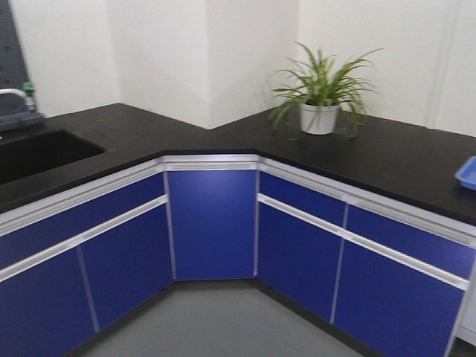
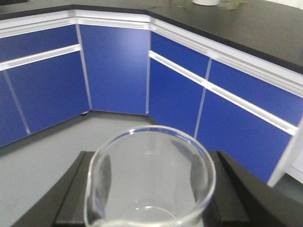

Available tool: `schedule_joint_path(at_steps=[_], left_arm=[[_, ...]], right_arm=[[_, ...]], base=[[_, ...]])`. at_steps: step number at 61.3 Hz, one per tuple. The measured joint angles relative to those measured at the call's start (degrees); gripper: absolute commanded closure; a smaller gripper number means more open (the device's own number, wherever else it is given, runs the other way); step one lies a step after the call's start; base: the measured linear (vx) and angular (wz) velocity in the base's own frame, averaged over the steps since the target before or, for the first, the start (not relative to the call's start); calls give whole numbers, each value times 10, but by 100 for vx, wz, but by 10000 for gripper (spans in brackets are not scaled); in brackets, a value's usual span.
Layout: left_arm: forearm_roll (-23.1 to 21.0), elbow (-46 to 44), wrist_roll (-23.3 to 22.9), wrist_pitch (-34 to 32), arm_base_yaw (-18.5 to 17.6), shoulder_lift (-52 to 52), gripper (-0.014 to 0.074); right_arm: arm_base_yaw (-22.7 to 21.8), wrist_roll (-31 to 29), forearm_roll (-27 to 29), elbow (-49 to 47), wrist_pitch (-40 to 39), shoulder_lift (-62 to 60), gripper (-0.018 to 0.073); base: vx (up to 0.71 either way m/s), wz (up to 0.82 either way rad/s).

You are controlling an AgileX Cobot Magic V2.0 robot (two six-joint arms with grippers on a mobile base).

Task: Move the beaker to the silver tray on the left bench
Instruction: 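Drive the base to the bench with the silver tray, holding the beaker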

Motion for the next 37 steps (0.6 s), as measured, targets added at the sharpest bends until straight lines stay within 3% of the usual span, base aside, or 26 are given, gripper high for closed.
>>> schedule_joint_path(at_steps=[37], left_arm=[[0,0,0,0,0,0,595]], right_arm=[[0,0,0,0,1,0,571]], base=[[-12,48]])
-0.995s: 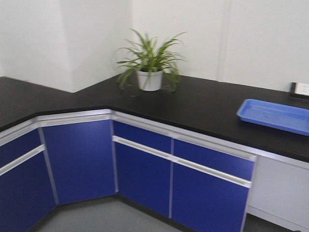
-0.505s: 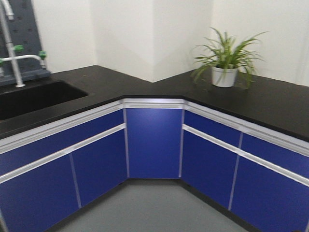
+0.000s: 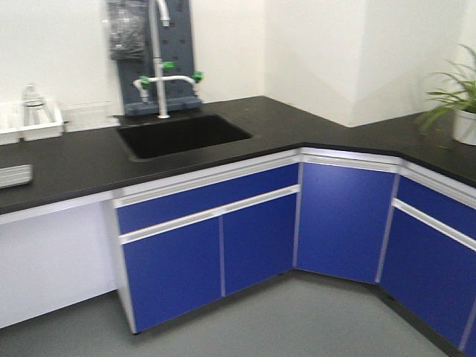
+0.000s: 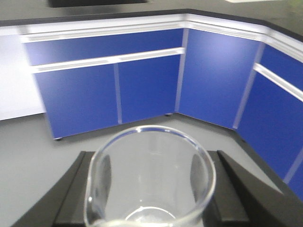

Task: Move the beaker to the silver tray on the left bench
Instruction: 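Drive the base to the bench with the silver tray, holding the beaker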

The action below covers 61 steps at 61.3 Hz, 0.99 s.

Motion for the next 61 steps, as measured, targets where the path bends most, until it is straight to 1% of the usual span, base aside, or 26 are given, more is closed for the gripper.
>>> schedule_joint_path(at_steps=[30,48,61], left_arm=[[0,0,0,0,0,0,595],[0,0,0,0,0,0,595],[0,0,0,0,0,0,595]], right_arm=[[0,0,0,0,1,0,571],[0,0,0,0,1,0,571],[0,0,0,0,1,0,571]], base=[[9,59],[24,49],[34,35]])
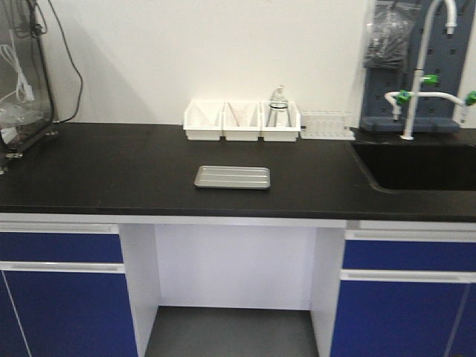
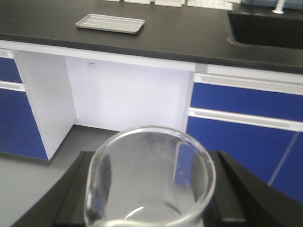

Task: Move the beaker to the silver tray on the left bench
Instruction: 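Drive the base to the bench with the silver tray, holding the beaker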

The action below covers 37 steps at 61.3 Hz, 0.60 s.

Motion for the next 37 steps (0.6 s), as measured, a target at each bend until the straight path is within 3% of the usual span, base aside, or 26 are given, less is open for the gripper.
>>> schedule_joint_path(at_steps=[37], left_arm=[[0,0,0,0,0,0,595]], right_arm=[[0,0,0,0,0,0,571]], base=[[42,4]])
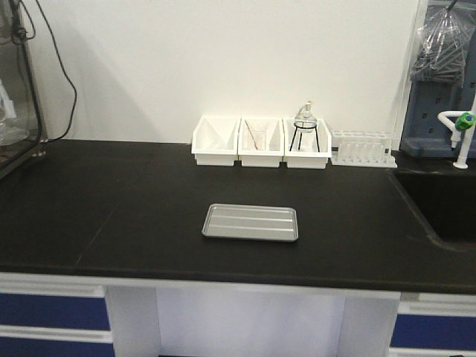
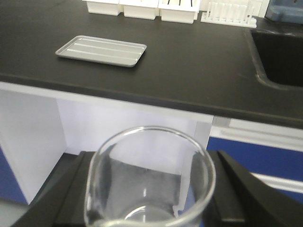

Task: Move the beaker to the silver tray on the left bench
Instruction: 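Drive the base to the bench with the silver tray, holding the beaker, then approach the silver tray with the beaker in the right gripper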

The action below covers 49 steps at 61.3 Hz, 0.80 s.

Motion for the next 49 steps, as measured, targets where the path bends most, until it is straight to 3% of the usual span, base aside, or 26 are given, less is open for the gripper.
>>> schedule_joint_path(at_steps=[49], left_arm=[[0,0,0,0,0,0,595]], right_arm=[[0,0,0,0,0,0,571]], base=[[40,-7]])
